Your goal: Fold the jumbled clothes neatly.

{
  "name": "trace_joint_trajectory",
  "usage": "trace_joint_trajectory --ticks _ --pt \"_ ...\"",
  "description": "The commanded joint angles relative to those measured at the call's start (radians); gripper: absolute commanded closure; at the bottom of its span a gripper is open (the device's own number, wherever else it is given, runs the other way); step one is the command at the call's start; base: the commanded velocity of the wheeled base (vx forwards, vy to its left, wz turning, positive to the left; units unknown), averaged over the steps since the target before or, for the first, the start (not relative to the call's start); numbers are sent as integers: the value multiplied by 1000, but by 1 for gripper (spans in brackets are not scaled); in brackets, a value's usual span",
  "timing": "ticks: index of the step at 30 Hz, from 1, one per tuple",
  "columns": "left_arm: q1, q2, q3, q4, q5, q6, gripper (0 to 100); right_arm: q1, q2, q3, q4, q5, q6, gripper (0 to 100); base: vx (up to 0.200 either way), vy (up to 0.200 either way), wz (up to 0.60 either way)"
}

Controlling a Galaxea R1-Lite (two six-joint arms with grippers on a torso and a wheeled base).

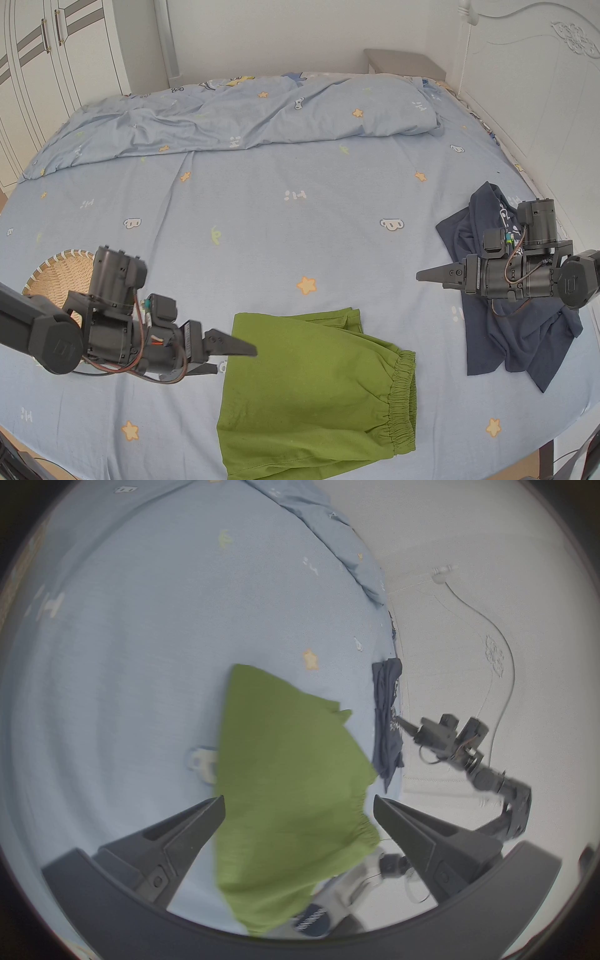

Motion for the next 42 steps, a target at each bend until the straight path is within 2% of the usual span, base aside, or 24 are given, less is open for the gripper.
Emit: trace_joint_trajectory --ticks 1,4,5,12,13,17,21,22,25,29,33,34,37,42 --pt "224 159 217 -188 -172 255 0 16 -66 23 2 2 1 0 0 0 0" --pt "214 186 214 -188 -174 246 0 16 -71 25 2 2 1 0 0 0 0" --pt "172 208 214 -191 -177 243 0 14 -71 25 0 2 1 0 0 0 0" --pt "68 231 203 -194 -177 200 0 16 -62 23 -3 2 -1 0 0 0 0" --pt "33 233 206 -208 -178 180 0 11 -59 23 -6 0 -1 0 0 0 0" --pt "-24 229 243 -286 -178 167 0 3 -54 17 -8 2 -1 0 0 0 0" --pt "-69 237 245 -381 -178 103 0 3 -48 16 -9 2 -1 0 0 0 0" --pt "-87 259 243 -449 -177 62 0 6 -46 17 -9 2 -1 0 0 0 0" --pt "-124 308 254 -562 -172 16 0 9 -46 17 -9 0 -1 0 0 0 0" --pt "-142 343 269 -642 -168 -41 0 11 -45 14 -9 0 -1 0 0 0 0" --pt "-142 346 274 -662 -166 -47 0 12 -37 14 -11 0 -1 0 0 0 0" --pt "-141 346 272 -662 -166 -49 100 14 -34 14 -9 0 -1 0 0 0 0" --pt "-136 346 263 -654 -165 -55 100 16 -32 16 -9 0 -1 0 0 0 0" --pt "-104 317 257 -651 -175 -124 100 16 -32 17 -9 0 -1 0 0 0 0"
